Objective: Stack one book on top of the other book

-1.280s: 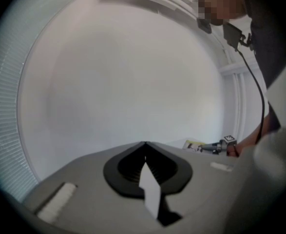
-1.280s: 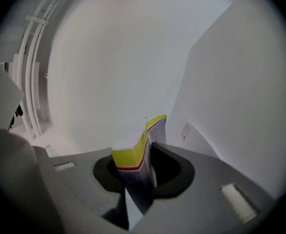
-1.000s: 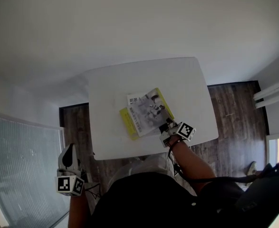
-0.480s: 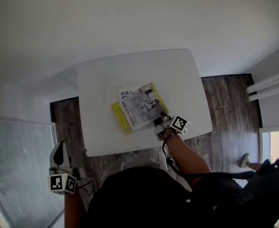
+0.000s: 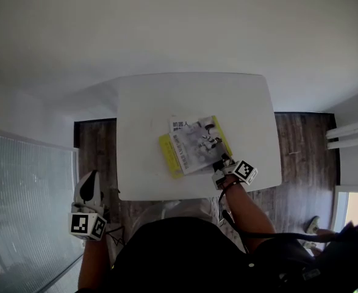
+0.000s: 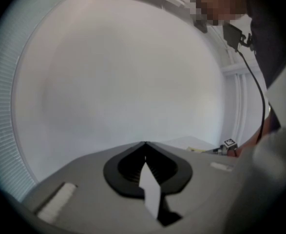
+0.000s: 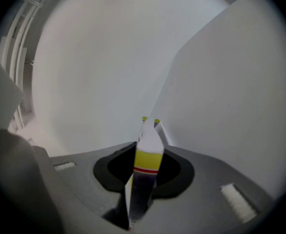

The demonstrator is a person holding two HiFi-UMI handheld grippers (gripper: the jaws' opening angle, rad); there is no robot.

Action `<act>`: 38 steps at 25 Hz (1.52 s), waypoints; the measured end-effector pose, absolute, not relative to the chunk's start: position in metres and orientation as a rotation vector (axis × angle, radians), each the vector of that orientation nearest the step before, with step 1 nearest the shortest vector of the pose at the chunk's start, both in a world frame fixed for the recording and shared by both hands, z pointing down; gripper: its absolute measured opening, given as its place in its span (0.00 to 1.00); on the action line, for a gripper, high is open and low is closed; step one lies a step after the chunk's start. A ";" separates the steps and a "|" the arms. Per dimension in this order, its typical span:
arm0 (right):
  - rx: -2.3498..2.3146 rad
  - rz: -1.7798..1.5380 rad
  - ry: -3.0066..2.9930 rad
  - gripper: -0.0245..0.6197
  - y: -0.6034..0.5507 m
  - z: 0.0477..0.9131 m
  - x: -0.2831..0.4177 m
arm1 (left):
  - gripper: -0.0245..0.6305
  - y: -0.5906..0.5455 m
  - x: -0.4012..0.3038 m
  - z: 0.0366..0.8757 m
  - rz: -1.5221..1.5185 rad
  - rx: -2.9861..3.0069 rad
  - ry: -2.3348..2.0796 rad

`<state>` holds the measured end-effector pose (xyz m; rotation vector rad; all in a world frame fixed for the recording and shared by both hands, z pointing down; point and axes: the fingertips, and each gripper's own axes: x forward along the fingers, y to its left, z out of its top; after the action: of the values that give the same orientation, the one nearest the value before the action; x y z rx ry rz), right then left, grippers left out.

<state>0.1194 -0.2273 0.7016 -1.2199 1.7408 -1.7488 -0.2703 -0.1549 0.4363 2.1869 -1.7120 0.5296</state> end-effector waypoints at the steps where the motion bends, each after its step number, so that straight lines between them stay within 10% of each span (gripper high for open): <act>1: -1.233 -1.748 1.754 0.16 -0.227 0.702 0.120 | 0.05 -0.156 -0.270 0.437 0.530 2.189 -1.708; 38: -1.706 -1.788 2.087 0.29 -0.235 0.726 0.133 | 0.05 -0.160 -0.286 0.436 0.530 2.174 -1.719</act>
<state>0.1333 -0.2354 0.7260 -1.7056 2.0865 -1.7877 -0.2857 -0.1604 0.4359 2.1744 -1.7191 0.5296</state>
